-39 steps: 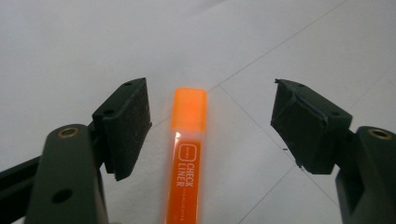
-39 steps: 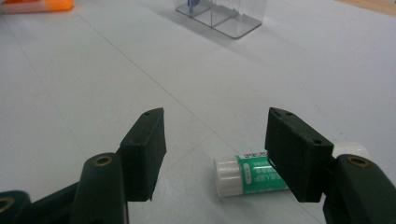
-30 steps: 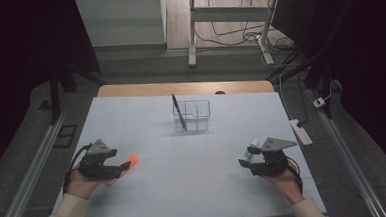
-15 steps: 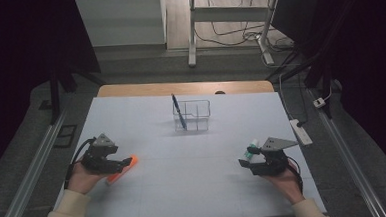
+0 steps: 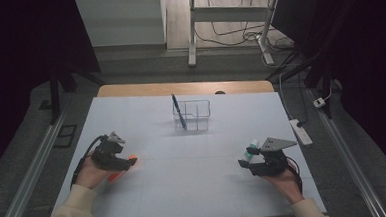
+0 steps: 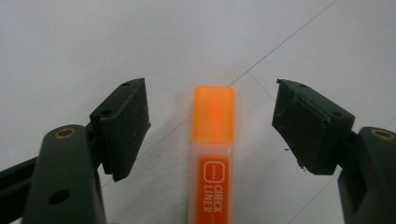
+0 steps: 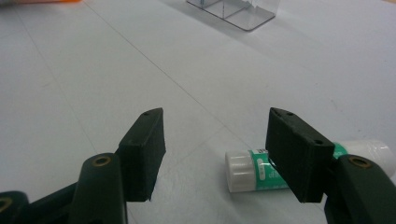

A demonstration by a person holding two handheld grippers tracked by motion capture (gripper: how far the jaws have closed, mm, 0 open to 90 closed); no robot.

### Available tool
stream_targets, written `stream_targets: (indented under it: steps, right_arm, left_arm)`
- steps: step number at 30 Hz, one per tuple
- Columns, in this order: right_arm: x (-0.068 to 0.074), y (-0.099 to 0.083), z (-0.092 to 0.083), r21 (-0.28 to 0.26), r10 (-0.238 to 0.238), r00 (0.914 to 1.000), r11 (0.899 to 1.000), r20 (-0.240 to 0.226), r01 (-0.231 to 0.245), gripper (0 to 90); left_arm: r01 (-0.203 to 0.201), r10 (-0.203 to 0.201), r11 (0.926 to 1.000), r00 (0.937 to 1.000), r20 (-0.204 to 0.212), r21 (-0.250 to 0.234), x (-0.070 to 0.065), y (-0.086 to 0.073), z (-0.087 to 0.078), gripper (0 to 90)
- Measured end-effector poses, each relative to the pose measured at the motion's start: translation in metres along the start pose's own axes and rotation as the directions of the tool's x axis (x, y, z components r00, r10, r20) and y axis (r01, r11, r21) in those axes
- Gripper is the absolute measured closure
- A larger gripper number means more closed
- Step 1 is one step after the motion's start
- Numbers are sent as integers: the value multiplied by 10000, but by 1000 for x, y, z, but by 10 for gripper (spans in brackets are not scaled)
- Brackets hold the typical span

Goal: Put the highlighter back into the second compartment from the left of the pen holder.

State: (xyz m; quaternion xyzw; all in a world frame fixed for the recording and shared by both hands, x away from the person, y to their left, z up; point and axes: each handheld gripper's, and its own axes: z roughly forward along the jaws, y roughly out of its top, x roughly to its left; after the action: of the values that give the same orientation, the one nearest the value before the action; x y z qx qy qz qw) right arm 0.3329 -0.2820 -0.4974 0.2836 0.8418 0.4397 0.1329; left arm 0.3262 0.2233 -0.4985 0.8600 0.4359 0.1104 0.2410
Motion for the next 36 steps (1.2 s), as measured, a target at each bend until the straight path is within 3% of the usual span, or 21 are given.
stream_targets:
  steps: [6, 10, 16, 18, 20, 22, 31, 36]
  right_arm:
    - [0, 0, -1, 33, -3, 10000, 10000, 36, 3, 367]
    - [-1, 0, 0, 81, -28, 10000, 10000, 35, 28, 367]
    - [1, 0, -1, 77, -81, 9999, 9999, 121, 80, 367]
    - [1, 0, -1, 25, -89, 9999, 10000, 139, 89, 367]
    - [1, 0, -2, 20, -66, 9999, 10000, 135, 66, 367]
    - [0, 0, -2, 27, -65, 9999, 10000, 149, 65, 367]
    - [4, 0, -4, 84, -175, 9996, 9998, 238, 173, 367]
    - [3, -3, -10, -98, 24, 9996, 9999, 292, -21, 367]
  left_arm:
    - [-155, 181, 9970, 9993, -342, 752, -1, 2, 12, 282]
    - [-307, 325, 9949, 9993, -177, 963, -2, 1, 14, 312]
    - [-438, 423, 9910, 9990, 142, 1265, -3, 0, 19, 453]
    - [-514, 508, 9884, 9987, 81, 1428, -3, -1, 22, 503]
    - [-423, 368, 9891, 9985, 416, 1407, -1, -1, 22, 597]
    - [-345, 290, 9892, 9988, 403, 1423, 0, -1, 22, 641]
    - [-599, 601, 9883, 9982, 27, 1402, -5, -1, 20, 649]
    - [-409, 419, 9967, 9990, -126, 706, -3, -3, 7, 650]
